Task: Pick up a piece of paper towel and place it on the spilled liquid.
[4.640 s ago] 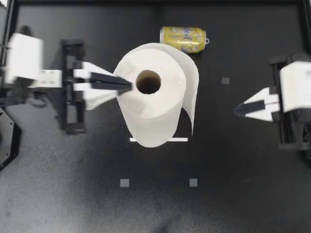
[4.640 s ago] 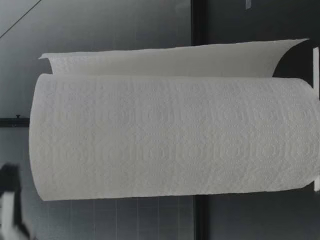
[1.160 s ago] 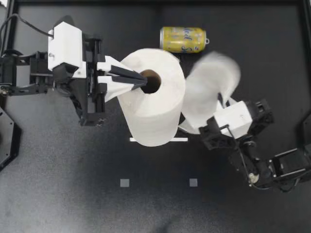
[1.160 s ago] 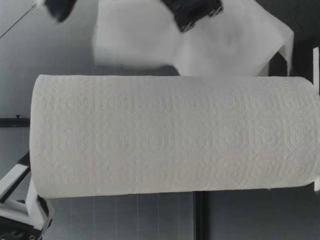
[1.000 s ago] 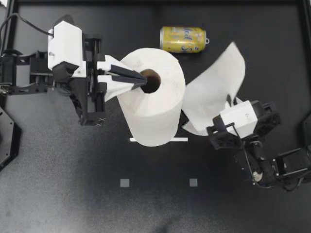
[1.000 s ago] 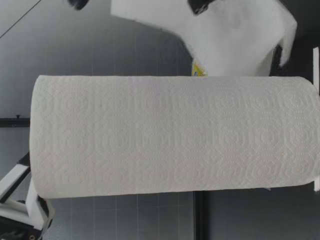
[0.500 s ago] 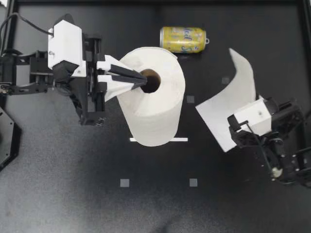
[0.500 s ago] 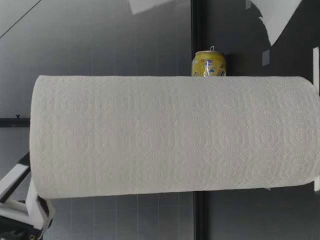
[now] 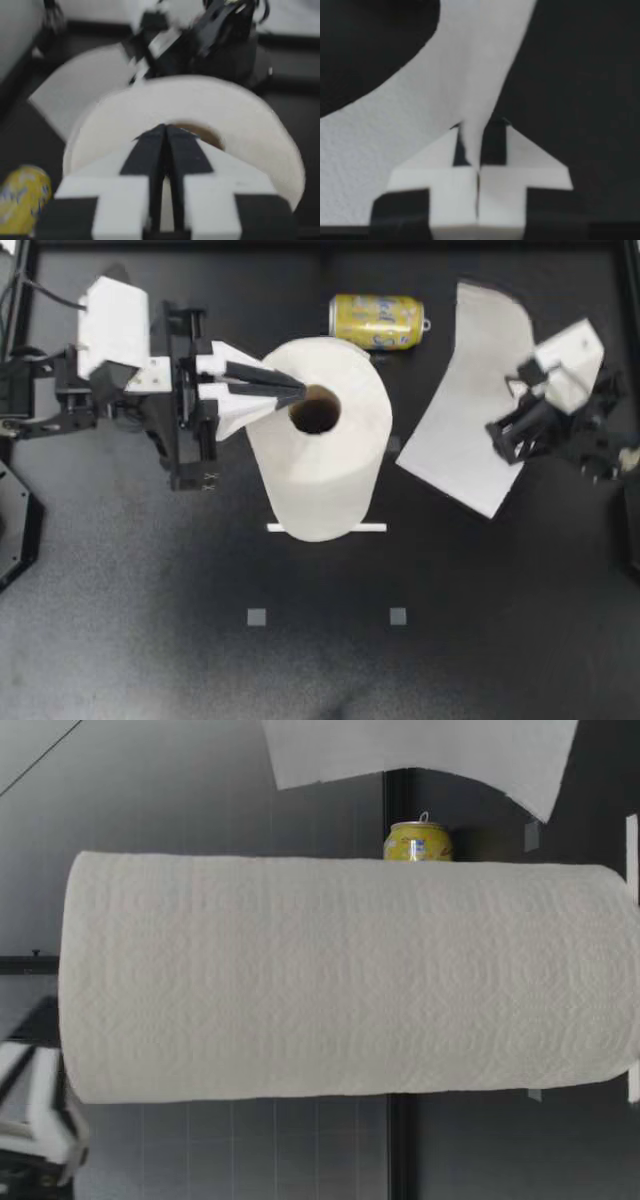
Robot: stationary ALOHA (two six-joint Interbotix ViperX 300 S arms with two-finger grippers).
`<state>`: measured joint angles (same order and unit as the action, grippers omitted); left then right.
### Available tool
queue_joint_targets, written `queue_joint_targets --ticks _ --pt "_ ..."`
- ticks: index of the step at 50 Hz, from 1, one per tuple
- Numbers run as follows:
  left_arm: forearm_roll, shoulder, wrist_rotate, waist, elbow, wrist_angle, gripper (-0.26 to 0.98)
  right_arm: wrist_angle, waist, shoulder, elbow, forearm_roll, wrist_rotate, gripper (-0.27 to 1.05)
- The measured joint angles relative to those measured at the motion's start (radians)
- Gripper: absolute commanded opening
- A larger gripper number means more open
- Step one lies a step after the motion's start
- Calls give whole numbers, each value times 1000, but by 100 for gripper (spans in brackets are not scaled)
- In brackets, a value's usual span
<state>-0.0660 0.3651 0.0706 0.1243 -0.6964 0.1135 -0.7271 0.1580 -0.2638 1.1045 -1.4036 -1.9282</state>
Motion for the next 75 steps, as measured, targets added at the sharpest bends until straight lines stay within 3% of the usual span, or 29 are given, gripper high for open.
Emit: queue_joint_targets --ticks 12,22,36,53,61,72,75 --pt "0 5 -8 -3 -8 78 12 387 370 20 -37 -41 247 -17" --pt "2 11 -8 -9 -8 83 12 543 540 110 -101 -25 400 -17" --pt "2 20 -9 -11 -8 83 12 588 615 284 -218 -25 489 -17" --pt "2 20 -11 -11 -9 84 12 583 632 318 -267 -23 525 -15" --pt "2 21 -9 -11 -9 83 12 572 634 328 -270 -23 522 4" --pt "2 21 -8 -11 -11 83 12 531 632 336 -276 -11 522 64" --pt "0 21 -8 -11 -11 83 12 474 632 336 -285 -11 522 70"
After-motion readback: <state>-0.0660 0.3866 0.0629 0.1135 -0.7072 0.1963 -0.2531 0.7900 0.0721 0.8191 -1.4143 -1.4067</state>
